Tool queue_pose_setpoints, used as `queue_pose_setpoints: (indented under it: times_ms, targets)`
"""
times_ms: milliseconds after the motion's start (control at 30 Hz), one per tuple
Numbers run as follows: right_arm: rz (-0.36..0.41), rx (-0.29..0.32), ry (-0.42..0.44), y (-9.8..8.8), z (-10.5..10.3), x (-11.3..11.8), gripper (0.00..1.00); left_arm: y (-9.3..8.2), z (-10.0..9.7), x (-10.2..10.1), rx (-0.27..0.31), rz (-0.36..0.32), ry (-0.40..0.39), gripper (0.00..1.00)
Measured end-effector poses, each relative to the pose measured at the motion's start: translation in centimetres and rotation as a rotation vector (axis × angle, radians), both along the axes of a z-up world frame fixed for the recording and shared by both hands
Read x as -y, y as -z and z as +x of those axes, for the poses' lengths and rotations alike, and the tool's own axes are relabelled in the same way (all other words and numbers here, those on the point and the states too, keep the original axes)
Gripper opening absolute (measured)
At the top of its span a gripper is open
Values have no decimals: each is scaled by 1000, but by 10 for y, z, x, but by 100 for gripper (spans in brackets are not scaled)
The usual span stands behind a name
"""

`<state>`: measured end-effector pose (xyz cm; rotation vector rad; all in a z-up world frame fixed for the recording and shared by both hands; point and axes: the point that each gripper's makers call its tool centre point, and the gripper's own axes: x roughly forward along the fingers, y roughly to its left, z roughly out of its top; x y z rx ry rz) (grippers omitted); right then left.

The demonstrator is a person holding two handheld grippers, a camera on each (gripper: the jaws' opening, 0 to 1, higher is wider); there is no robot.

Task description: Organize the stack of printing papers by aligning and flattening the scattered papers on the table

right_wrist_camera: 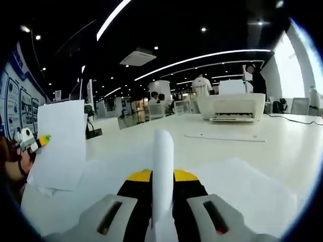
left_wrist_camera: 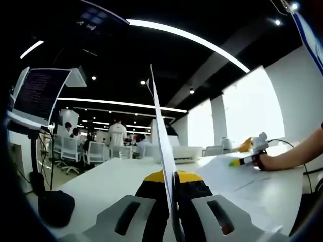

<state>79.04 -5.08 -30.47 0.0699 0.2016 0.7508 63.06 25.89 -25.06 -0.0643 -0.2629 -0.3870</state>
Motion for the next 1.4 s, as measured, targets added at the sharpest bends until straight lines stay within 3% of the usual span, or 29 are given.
queue_pose_setpoints:
  times_ms: [433, 767, 1167, 1400]
  targets:
    - [97, 15, -5, -16, -10, 1, 9, 1, 1, -1, -5, 2, -2, 7]
    - [208, 35, -19, -50, -18, -1, 9, 1, 1, -1, -5, 1, -3, 7]
    - [256, 54, 7, -80, -23, 2, 9, 1, 1, -1, -9, 1, -4, 8]
    - [297, 119, 22, -110, -37, 0, 9, 3, 1, -1, -16, 2, -4, 8]
